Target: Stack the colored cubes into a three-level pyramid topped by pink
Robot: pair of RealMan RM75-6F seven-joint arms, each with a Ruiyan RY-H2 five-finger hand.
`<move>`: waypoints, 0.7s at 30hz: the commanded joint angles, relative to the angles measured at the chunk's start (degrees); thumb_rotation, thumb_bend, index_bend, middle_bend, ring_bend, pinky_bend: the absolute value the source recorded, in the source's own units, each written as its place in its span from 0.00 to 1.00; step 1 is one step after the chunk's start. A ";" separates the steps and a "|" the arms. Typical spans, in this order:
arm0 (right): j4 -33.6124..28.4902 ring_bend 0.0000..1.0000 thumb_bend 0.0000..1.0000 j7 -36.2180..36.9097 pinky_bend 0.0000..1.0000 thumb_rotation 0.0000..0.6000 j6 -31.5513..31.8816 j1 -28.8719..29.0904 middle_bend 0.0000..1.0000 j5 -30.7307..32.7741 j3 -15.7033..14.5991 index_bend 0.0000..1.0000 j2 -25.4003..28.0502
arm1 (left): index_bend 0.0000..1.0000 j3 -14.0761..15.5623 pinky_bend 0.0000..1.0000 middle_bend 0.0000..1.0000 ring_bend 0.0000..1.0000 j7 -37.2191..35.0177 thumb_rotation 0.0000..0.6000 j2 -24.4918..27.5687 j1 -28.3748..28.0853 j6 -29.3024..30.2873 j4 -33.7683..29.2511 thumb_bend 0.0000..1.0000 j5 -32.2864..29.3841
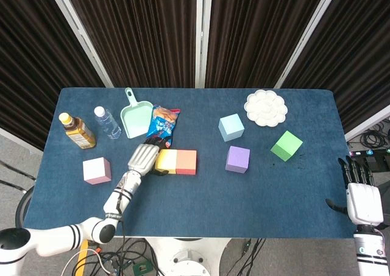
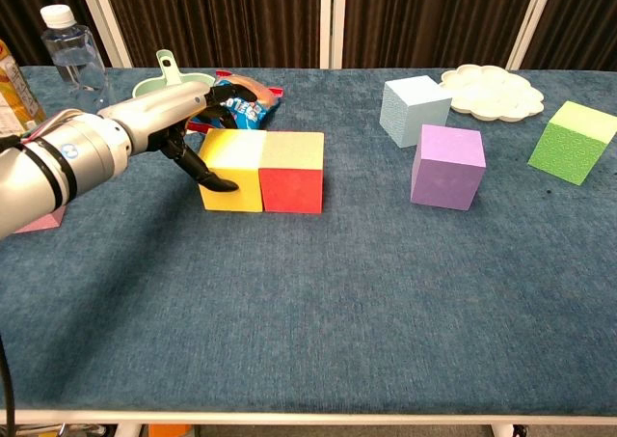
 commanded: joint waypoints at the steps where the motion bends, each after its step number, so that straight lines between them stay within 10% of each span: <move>1: -0.05 0.00 0.02 0.02 0.00 1.00 0.10 -0.03 0.00 -0.18 -0.07 0.00 -0.02 | 0.10 0.09 0.17 0.35 0.14 -0.40 1.00 0.04 -0.10 -0.16 -0.11 0.16 0.18; 21: -0.29 0.00 0.02 -0.26 0.00 1.00 -0.62 0.30 0.00 0.23 0.08 0.00 0.16 | 0.10 0.94 0.17 0.18 0.10 -3.43 1.00 0.90 0.08 0.30 -1.05 0.13 2.35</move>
